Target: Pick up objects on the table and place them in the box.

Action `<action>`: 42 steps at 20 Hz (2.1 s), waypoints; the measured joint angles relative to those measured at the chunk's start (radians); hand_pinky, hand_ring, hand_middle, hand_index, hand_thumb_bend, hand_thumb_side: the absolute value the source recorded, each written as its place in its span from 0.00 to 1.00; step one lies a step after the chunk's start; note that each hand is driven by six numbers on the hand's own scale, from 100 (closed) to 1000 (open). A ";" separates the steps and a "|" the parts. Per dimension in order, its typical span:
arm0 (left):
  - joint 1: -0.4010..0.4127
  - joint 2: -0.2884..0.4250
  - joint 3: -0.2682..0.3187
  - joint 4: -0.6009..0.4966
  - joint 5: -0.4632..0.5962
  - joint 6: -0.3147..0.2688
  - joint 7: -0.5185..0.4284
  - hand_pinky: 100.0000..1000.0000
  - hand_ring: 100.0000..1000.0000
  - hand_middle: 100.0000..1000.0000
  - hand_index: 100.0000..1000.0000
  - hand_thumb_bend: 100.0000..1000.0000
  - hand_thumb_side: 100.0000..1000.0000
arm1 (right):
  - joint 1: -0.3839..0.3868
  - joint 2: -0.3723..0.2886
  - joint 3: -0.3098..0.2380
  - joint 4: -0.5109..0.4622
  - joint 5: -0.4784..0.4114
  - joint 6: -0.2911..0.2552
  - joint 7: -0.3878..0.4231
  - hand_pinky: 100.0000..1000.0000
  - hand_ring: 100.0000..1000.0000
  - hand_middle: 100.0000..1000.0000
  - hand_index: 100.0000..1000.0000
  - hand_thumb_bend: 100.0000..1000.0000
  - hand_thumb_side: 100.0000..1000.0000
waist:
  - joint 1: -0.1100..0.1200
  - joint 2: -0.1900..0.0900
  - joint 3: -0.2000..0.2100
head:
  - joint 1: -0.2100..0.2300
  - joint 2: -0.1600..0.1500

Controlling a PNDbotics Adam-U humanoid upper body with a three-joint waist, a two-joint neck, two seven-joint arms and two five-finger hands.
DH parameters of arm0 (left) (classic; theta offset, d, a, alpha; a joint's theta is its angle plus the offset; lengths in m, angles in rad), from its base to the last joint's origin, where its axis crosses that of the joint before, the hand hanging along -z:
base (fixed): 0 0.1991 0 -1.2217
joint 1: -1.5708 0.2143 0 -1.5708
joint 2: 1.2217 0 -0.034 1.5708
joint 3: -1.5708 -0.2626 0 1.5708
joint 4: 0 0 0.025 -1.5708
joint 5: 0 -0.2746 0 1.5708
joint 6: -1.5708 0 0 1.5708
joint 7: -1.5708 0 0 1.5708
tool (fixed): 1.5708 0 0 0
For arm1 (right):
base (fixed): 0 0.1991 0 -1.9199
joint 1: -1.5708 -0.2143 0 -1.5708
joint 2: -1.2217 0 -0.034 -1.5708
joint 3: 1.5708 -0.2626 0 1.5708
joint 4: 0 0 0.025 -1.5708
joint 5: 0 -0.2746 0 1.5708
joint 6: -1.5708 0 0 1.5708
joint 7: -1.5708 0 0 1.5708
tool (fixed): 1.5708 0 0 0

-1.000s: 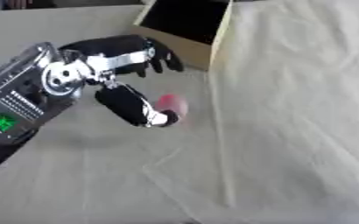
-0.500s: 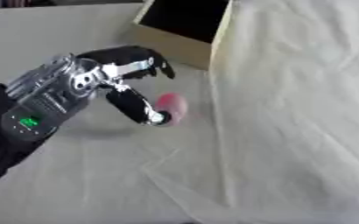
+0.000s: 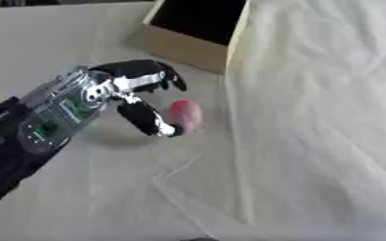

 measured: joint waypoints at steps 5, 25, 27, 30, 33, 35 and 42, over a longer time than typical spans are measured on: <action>0.009 -0.024 0.000 0.066 -0.001 -0.051 0.040 0.69 0.81 0.81 0.86 0.30 0.20 | 0.000 0.001 0.000 0.000 -0.001 0.000 0.000 0.81 0.62 0.53 0.75 0.00 0.63 | -0.001 0.003 -0.002 | 0.000 -0.004; 0.045 -0.036 0.030 0.076 0.000 -0.188 0.168 0.51 0.69 0.79 0.82 0.00 0.05 | 0.015 0.009 -0.007 0.000 -0.006 0.006 -0.003 0.81 0.62 0.52 0.75 0.00 0.63 | -0.002 0.008 -0.006 | -0.002 -0.004; 0.046 -0.020 0.031 0.036 0.000 -0.181 0.154 0.47 0.65 0.78 0.80 0.00 0.11 | 0.015 0.009 -0.007 0.000 -0.008 0.007 -0.003 0.81 0.62 0.52 0.75 0.00 0.63 | -0.002 0.008 -0.005 | -0.002 -0.004; 0.046 -0.003 0.041 -0.012 0.006 -0.153 0.131 0.41 0.61 0.75 0.77 0.00 0.16 | 0.016 0.009 -0.007 0.000 -0.010 0.009 -0.003 0.81 0.62 0.52 0.75 0.00 0.63 | -0.002 0.008 -0.004 | -0.006 -0.004; 0.044 0.013 0.057 -0.053 0.013 -0.126 0.120 0.38 0.58 0.73 0.76 0.00 0.17 | 0.016 0.009 -0.008 0.000 -0.011 0.011 -0.004 0.81 0.62 0.52 0.75 0.00 0.63 | -0.002 0.008 -0.002 | -0.009 -0.005; 0.034 0.025 0.071 -0.087 0.016 -0.115 0.119 0.35 0.55 0.72 0.75 0.00 0.17 | 0.016 0.009 -0.008 0.000 -0.011 0.012 -0.005 0.81 0.62 0.52 0.75 0.00 0.63 | -0.001 0.008 -0.001 | -0.011 -0.005; -0.048 0.067 0.153 -0.163 0.018 -0.113 0.148 0.33 0.54 0.71 0.75 0.00 0.16 | 0.004 0.009 -0.008 0.000 -0.011 0.011 -0.004 0.81 0.62 0.53 0.76 0.00 0.63 | 0.002 0.014 -0.013 | -0.019 -0.023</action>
